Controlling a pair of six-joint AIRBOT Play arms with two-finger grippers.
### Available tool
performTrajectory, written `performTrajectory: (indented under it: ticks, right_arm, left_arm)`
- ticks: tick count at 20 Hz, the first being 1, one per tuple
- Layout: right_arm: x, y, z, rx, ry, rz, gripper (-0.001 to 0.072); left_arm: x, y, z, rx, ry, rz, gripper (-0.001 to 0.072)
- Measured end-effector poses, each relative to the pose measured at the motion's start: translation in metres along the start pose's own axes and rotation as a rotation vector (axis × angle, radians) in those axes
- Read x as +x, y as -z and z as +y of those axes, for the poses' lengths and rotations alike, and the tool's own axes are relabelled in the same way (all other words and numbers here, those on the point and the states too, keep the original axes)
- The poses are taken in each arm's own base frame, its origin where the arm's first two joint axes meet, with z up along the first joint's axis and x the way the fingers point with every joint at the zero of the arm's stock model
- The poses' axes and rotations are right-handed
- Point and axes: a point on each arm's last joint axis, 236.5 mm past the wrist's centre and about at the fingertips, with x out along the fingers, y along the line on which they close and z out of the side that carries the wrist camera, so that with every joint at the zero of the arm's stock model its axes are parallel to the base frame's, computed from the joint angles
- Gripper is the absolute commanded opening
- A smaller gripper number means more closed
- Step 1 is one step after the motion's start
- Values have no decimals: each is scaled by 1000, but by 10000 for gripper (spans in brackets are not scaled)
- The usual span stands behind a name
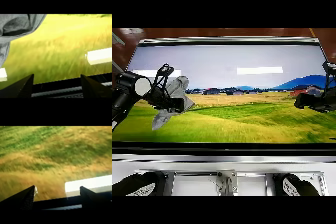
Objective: Fold the shirts.
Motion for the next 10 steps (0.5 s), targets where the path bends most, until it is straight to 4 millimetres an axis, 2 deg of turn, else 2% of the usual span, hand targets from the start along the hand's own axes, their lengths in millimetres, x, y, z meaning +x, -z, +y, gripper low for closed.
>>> performTrajectory:
  ticks: [8,10]
  right_arm:
    - [0,-2,0,0,0,-7,685]
    - [0,-8,0,0,1,-33,685]
  left_arm:
    - [0,0,0,-1,0,-2,691]
    - [1,-8,-1,-8,6,-33,691]
